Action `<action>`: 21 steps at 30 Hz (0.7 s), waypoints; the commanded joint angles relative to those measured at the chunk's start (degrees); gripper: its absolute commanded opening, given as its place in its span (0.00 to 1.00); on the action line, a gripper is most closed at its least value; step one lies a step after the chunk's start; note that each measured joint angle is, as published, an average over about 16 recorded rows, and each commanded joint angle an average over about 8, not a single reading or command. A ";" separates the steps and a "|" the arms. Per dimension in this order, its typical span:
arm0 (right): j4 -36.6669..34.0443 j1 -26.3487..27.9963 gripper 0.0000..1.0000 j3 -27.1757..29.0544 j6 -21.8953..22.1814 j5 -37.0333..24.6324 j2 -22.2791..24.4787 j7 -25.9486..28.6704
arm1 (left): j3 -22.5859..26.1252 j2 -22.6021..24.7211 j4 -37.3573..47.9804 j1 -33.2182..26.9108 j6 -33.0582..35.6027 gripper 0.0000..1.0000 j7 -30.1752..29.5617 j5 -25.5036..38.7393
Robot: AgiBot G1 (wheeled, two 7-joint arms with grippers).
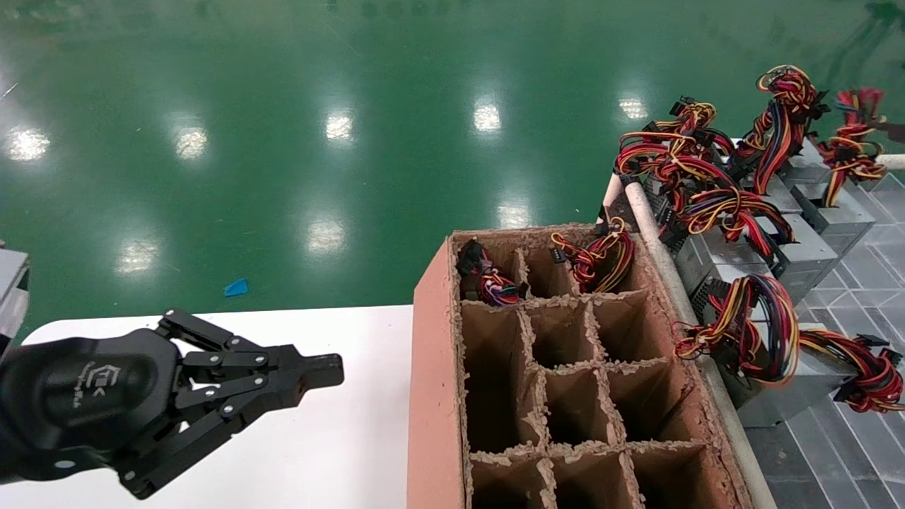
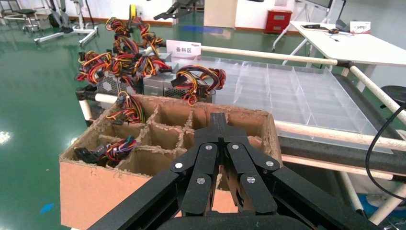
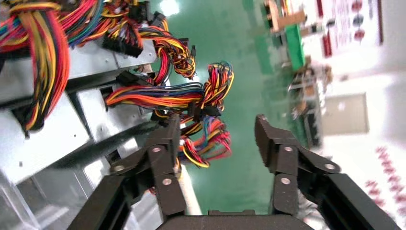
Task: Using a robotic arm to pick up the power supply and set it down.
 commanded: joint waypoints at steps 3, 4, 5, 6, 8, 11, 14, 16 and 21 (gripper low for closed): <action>2.05 -0.40 1.00 -0.10 -1.53 0.41 0.77 -1.24 | 0.00 0.00 0.00 0.00 -0.01 0.00 0.00 0.00; 2.85 -1.05 1.00 0.00 -1.75 0.98 0.78 -0.55 | 0.00 0.00 0.01 0.01 -0.01 0.00 0.00 0.00; 3.81 -1.84 1.00 0.13 -2.00 1.68 0.79 0.33 | 0.00 0.00 0.01 0.01 -0.01 0.00 0.00 0.00; 4.86 -2.75 1.00 0.29 -2.27 2.48 0.81 1.37 | 0.00 0.00 0.01 0.01 -0.01 0.00 0.00 0.00; 7.05 -4.65 1.00 0.62 -2.83 4.13 0.86 3.52 | 0.00 0.00 0.01 0.01 -0.01 0.00 0.00 0.00; 10.37 -7.52 1.00 1.12 -3.69 6.64 0.93 6.78 | 0.00 0.00 0.01 0.01 -0.01 0.00 0.00 0.00; 13.70 -10.40 1.00 1.63 -4.54 9.15 1.00 10.05 | 0.00 0.00 0.01 0.01 -0.01 0.00 0.00 0.00; 15.97 -12.37 1.00 1.97 -5.12 10.87 1.05 12.27 | 0.00 0.00 0.01 0.01 -0.01 0.00 0.00 0.00; 21.57 -17.21 1.00 2.82 -6.56 15.09 1.18 17.77 | 0.00 0.00 0.01 0.01 -0.01 0.00 0.00 0.00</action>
